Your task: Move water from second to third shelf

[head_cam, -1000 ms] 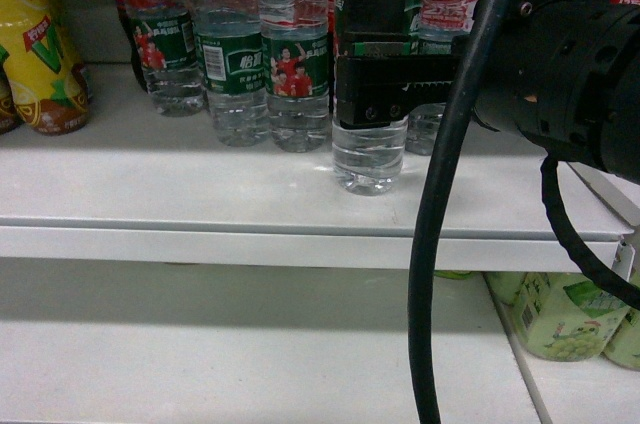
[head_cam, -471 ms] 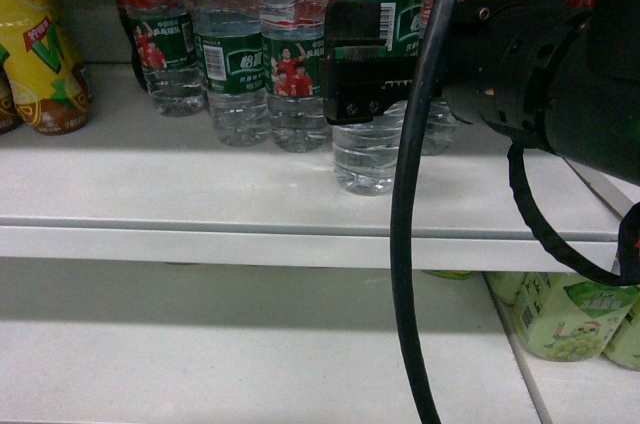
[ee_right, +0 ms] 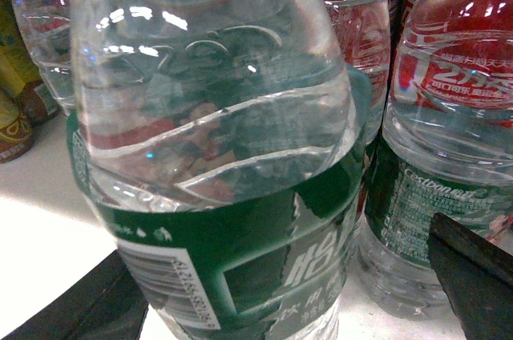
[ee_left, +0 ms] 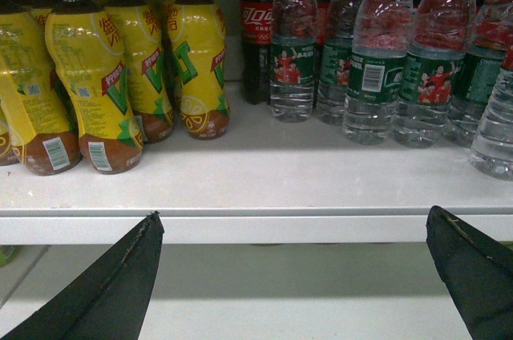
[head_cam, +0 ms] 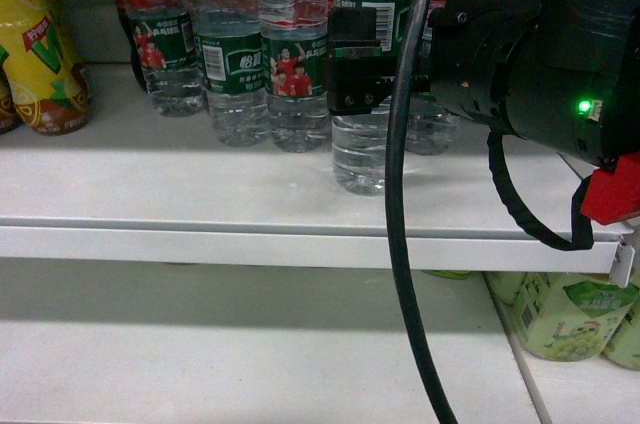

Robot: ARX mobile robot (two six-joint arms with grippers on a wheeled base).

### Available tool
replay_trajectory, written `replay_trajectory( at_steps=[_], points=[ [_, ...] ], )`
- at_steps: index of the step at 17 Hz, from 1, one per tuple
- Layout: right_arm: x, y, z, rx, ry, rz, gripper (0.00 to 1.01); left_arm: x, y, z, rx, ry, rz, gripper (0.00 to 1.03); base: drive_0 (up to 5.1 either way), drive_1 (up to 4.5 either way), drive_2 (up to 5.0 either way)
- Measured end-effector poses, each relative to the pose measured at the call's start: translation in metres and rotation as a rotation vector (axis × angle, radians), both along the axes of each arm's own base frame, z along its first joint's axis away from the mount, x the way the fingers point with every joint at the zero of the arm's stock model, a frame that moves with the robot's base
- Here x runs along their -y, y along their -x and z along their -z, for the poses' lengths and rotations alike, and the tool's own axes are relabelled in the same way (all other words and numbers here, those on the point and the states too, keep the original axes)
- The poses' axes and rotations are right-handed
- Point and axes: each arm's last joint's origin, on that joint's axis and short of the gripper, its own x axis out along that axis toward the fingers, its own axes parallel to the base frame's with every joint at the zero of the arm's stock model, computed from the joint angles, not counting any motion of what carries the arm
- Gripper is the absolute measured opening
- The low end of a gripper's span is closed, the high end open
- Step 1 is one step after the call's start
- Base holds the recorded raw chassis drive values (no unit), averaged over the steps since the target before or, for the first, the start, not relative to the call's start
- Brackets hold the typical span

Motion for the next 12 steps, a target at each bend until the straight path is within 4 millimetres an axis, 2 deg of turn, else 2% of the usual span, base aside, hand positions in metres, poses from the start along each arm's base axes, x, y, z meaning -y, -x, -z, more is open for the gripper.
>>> replay_trajectory(
  at_steps=[3, 8, 12],
  points=[
    [-0.005, -0.010, -0.003, 0.004, 0.000, 0.013, 0.98, 0.000, 0.000, 0.000, 0.000, 0.000, 0.000, 0.98, 0.0, 0.00, 0.0],
    [-0.025, -0.017, -0.012, 0.013, 0.001, 0.015, 0.98, 0.000, 0.000, 0.000, 0.000, 0.000, 0.000, 0.98, 0.0, 0.00, 0.0],
    [-0.036, -0.016, -0.006, -0.008, 0.013, 0.018, 0.98, 0.000, 0.000, 0.000, 0.000, 0.000, 0.000, 0.98, 0.0, 0.00, 0.0]
  ],
)
